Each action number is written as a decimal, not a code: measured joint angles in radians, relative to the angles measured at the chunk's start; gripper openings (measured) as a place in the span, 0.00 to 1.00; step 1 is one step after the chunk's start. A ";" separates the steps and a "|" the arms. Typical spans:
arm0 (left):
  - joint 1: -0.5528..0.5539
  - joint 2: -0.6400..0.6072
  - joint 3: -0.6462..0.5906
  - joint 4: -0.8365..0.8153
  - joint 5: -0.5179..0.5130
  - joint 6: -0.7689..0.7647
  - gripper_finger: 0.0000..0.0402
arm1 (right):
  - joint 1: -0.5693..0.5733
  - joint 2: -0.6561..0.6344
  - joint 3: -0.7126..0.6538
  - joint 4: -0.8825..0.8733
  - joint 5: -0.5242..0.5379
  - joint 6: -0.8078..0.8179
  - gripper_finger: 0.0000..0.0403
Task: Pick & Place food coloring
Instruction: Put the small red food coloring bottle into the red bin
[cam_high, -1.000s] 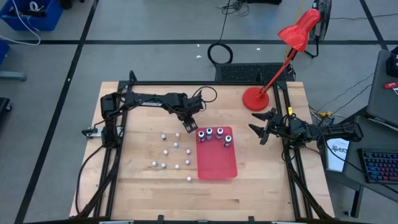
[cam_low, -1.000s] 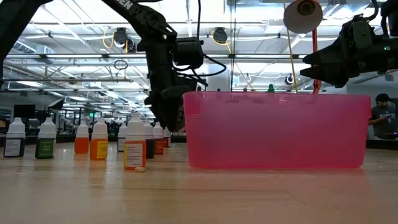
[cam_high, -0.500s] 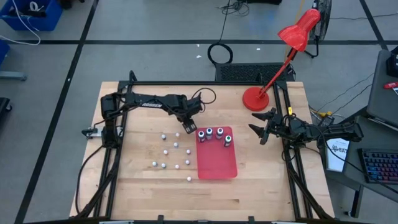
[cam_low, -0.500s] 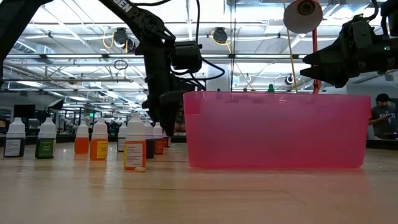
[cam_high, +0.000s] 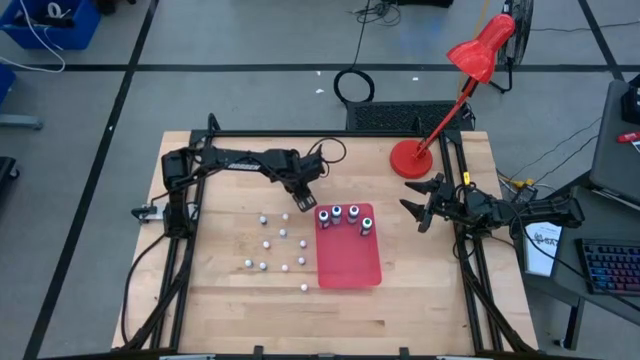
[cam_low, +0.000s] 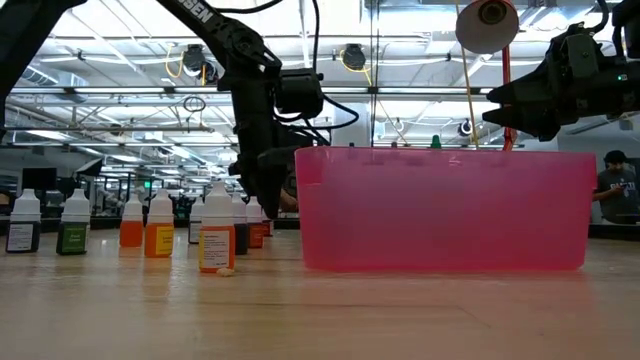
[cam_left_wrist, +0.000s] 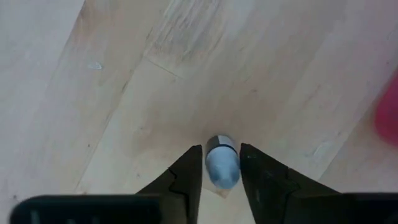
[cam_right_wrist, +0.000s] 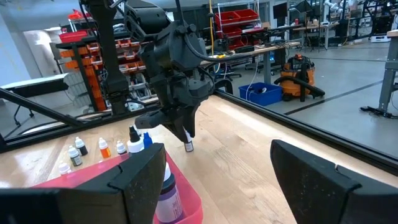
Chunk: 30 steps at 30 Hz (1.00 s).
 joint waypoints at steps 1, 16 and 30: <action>0.000 0.000 0.000 0.000 0.000 0.000 0.24 | 0.000 0.000 0.000 0.000 0.000 0.000 0.69; -0.016 -0.031 0.016 -0.039 -0.041 0.038 0.14 | 0.000 0.000 0.000 0.000 0.000 0.000 0.69; -0.274 -0.188 0.215 -0.161 -0.028 0.009 0.14 | 0.000 0.000 0.000 0.000 0.000 0.000 0.69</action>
